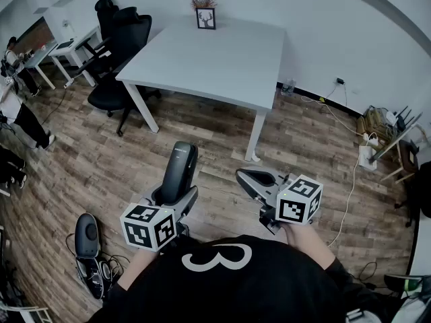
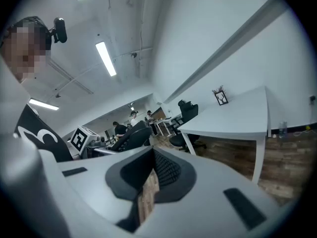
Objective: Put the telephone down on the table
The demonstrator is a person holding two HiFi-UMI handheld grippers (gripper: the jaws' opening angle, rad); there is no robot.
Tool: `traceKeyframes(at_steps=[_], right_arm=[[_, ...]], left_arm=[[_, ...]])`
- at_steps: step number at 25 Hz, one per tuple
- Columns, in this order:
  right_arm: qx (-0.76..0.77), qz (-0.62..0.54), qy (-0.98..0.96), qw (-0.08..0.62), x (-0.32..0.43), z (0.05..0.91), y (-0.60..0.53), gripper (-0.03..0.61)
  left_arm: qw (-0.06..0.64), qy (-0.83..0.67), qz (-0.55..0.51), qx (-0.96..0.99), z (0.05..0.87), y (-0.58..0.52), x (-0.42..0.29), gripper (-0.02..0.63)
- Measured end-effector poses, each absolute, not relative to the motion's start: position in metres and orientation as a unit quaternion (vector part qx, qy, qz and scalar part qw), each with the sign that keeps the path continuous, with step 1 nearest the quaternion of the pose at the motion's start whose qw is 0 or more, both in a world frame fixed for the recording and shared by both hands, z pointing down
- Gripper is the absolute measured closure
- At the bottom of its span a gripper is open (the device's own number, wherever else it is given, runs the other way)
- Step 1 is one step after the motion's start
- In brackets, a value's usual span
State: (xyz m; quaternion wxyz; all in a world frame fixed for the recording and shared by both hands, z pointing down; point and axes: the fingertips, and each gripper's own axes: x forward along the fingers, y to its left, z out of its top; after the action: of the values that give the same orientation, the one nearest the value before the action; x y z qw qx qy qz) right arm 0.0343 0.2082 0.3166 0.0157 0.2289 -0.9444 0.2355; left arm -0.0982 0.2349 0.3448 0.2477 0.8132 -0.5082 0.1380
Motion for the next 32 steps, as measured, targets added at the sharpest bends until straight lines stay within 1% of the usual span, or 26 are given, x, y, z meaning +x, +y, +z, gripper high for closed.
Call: traceKeyframes(at_steps=[9, 12, 16, 21, 27, 32], right_arm=[[0.215, 0.218, -0.952, 0.024, 0.042, 0.314, 0.218, 0.572], [0.213, 0.217, -0.953, 0.014, 0.047, 0.309, 0.219, 0.572], [0.225, 0.227, -0.948, 0.007, 0.055, 0.311, 0.218, 0.571], [0.214, 0.248, -0.944, -0.019, 0.062, 0.306, 0.213, 0.571], [0.216, 0.262, -0.940, -0.032, 0.066, 0.309, 0.212, 0.572], [0.217, 0.266, -0.939, -0.028, 0.063, 0.315, 0.207, 0.571]], left_arm=[[0.254, -0.514, 0.142, 0.807, 0.343, 0.245, -0.086, 0.324], [0.252, -0.510, 0.137, 0.811, 0.338, 0.248, -0.079, 0.324], [0.267, -0.504, 0.127, 0.812, 0.334, 0.253, -0.074, 0.324], [0.263, -0.509, 0.127, 0.810, 0.329, 0.248, -0.072, 0.324], [0.263, -0.510, 0.126, 0.810, 0.326, 0.250, -0.073, 0.324], [0.274, -0.512, 0.127, 0.804, 0.336, 0.249, -0.079, 0.324]])
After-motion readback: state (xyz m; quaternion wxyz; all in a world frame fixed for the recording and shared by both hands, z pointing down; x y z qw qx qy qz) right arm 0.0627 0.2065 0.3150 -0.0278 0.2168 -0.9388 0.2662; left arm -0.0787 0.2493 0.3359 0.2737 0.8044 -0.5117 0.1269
